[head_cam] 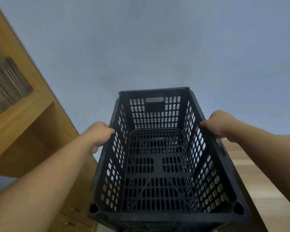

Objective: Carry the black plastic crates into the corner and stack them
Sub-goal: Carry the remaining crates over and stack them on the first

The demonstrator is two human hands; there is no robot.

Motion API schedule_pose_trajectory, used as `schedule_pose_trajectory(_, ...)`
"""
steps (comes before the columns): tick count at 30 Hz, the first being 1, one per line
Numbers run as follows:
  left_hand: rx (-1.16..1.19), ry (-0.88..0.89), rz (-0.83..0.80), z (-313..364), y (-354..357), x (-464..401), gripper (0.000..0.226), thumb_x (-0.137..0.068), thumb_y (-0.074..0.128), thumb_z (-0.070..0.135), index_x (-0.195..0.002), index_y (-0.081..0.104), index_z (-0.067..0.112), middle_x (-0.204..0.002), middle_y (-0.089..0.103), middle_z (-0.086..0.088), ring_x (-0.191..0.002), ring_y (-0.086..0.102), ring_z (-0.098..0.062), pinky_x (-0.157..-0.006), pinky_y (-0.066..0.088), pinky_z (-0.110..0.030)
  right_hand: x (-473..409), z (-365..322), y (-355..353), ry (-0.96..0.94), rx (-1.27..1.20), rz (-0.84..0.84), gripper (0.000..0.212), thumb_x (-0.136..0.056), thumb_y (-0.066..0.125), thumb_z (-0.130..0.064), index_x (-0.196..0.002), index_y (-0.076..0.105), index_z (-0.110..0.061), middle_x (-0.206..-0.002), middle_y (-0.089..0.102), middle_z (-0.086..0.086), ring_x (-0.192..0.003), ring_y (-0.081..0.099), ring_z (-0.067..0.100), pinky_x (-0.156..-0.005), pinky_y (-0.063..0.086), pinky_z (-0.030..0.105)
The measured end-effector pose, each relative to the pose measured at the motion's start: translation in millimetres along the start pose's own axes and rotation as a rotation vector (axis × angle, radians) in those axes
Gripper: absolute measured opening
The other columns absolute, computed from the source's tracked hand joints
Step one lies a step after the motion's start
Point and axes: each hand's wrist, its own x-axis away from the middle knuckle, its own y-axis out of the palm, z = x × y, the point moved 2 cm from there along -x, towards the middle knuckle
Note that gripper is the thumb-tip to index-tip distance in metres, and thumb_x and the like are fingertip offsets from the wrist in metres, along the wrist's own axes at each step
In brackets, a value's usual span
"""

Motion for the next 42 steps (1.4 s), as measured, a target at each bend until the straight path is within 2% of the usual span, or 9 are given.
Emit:
schedule_pose_trajectory(4, 0.005, 0.022, -0.041, 2.5, -1.5, 4.4, 0.015, -0.108, 0.058, 0.008, -0.106, 0.071, 0.0, -0.108, 0.079, -0.022, -0.107, 0.077, -0.04, -0.106, 0.06, -0.053, 2.0, -1.9, -1.5, 0.012, 0.067, -0.007, 0.023, -0.097, 0.053, -0.011, -0.083, 0.061, 0.006, -0.069, 0.071, 0.024, -0.042, 0.068, 0.032, -0.047, 0.058, 0.032)
schedule_pose_trajectory(11, -0.009, 0.036, -0.113, -2.6, -3.3, 15.2, 0.016, -0.11, 0.054, 0.006, -0.103, 0.068, 0.004, -0.104, 0.079, -0.02, -0.093, 0.078, -0.031, -0.087, 0.065, -0.042, 8.7, 6.2, -0.7, 0.02, 0.112, -0.01, 0.027, -0.099, 0.052, -0.015, -0.09, 0.065, 0.007, -0.071, 0.072, 0.022, -0.039, 0.067, 0.027, -0.044, 0.054, 0.028)
schedule_pose_trajectory(16, -0.022, 0.097, -0.059, -7.9, -1.8, 17.1, 0.018, -0.108, 0.058, 0.011, -0.096, 0.07, 0.008, -0.098, 0.08, -0.015, -0.093, 0.077, -0.032, -0.102, 0.061, -0.051, 11.7, 9.8, 4.2, -0.04, 0.172, 0.072, 0.038, -0.098, 0.054, -0.026, -0.09, 0.07, 0.007, -0.079, 0.074, 0.022, -0.068, 0.071, 0.035, -0.067, 0.059, 0.038)
schedule_pose_trajectory(20, -0.035, 0.124, 0.002, -7.5, 3.5, 17.4, 0.024, -0.108, 0.058, 0.015, -0.089, 0.072, 0.009, -0.096, 0.079, -0.013, -0.098, 0.076, -0.035, -0.104, 0.059, -0.052, 16.1, 13.2, 7.4, -0.067, 0.191, 0.108, 0.047, -0.103, 0.052, -0.034, -0.095, 0.071, 0.008, -0.089, 0.073, 0.023, -0.085, 0.069, 0.039, -0.081, 0.059, 0.046)
schedule_pose_trajectory(25, -0.038, 0.128, 0.056, -11.4, 6.7, 16.2, 0.028, -0.11, 0.053, 0.019, -0.095, 0.074, 0.007, -0.1, 0.079, -0.017, -0.098, 0.076, -0.038, -0.099, 0.061, -0.055, 19.1, 12.7, 16.2, -0.089, 0.187, 0.151, 0.053, -0.106, 0.049, -0.039, -0.09, 0.069, 0.007, -0.084, 0.071, 0.022, -0.081, 0.068, 0.037, -0.074, 0.056, 0.042)
schedule_pose_trajectory(29, -0.175, 0.202, 0.114, -16.8, 10.4, 22.6, 0.026, -0.113, 0.047, 0.03, -0.115, 0.065, 0.012, -0.108, 0.073, -0.01, -0.098, 0.07, -0.03, -0.092, 0.057, -0.045, 22.4, 17.2, 25.6, -0.101, 0.131, 0.145, 0.048, -0.107, 0.046, -0.036, -0.092, 0.064, 0.006, -0.075, 0.066, 0.017, -0.077, 0.067, 0.036, -0.072, 0.056, 0.042)
schedule_pose_trajectory(33, -0.132, 0.173, 0.099, -25.3, 11.7, 29.4, 0.036, -0.112, 0.043, 0.044, -0.134, 0.055, 0.019, -0.123, 0.069, -0.008, -0.109, 0.068, -0.032, -0.101, 0.056, -0.051, 37.8, 22.3, 35.2, -0.08, 0.151, 0.079, 0.027, -0.107, 0.046, -0.03, -0.111, 0.047, -0.004, -0.092, 0.06, 0.013, -0.082, 0.06, 0.032, -0.072, 0.046, 0.038)
schedule_pose_trajectory(36, -0.058, 0.113, 0.045, -27.0, 12.6, 31.6, 0.051, -0.11, 0.039, 0.052, -0.149, 0.051, 0.022, -0.136, 0.067, -0.009, -0.12, 0.067, -0.036, -0.108, 0.054, -0.056, 46.8, 29.3, 45.5, -0.034, 0.185, 0.033, 0.019, -0.106, 0.047, -0.021, -0.113, 0.033, -0.009, -0.079, 0.052, 0.008, -0.067, 0.052, 0.022, -0.069, 0.047, 0.04)
schedule_pose_trajectory(42, -0.067, 0.149, 0.036, -25.5, 18.7, 35.6, 0.043, -0.114, 0.032, 0.044, -0.131, 0.064, 0.02, -0.121, 0.074, -0.008, -0.113, 0.069, -0.034, -0.107, 0.055, -0.054, 39.1, 35.7, 50.3, -0.067, 0.256, 0.144, 0.019, -0.101, 0.045, -0.008, -0.119, 0.04, -0.007, -0.082, 0.054, 0.008, -0.076, 0.059, 0.032, -0.065, 0.049, 0.041)
